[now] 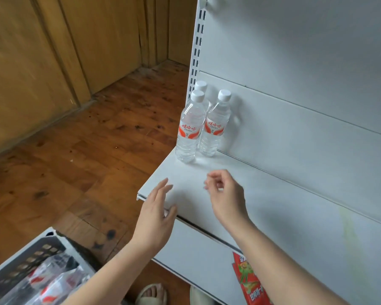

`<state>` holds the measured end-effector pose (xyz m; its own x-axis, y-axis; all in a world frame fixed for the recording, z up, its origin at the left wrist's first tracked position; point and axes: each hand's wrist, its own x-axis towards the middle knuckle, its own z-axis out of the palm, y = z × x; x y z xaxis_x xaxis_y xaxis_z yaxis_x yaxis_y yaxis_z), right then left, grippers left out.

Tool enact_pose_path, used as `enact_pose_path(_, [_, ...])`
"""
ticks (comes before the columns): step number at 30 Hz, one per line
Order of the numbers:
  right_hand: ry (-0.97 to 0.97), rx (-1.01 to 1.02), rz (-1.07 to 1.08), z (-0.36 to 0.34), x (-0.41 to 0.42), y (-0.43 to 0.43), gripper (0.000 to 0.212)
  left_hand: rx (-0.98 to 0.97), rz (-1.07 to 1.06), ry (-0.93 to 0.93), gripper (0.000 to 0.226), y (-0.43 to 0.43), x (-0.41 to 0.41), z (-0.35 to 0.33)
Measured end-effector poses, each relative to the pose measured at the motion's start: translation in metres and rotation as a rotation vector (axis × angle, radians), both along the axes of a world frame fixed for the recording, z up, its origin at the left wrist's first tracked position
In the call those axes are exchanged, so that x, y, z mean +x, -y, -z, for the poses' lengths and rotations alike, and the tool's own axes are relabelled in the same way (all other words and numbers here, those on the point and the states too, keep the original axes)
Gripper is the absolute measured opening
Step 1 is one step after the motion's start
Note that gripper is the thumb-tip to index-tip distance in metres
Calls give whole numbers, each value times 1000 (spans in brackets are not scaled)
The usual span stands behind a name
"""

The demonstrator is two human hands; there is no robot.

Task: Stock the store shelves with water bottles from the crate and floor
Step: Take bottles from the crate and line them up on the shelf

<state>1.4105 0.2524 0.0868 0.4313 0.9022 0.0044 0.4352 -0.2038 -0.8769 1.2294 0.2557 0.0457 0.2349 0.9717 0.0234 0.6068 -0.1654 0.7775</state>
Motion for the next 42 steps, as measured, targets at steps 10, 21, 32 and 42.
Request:
enact_pose_path(10, [-629, -251, -74, -13, -55, 217, 26, -424, -306, 547, 21, 177, -38, -62])
enact_pose_path(21, [-382, -303, -437, -29, -112, 298, 21, -374, -427, 493, 15, 297, -109, -98])
enact_pose_path(32, [-212, -417, -756, -35, -172, 329, 15, -295, -772, 402, 20, 377, -184, -89])
enact_pose_path(42, [-303, -580, -877, -36, -205, 323, 14, -298, -848, 390, 18, 383, -204, -72])
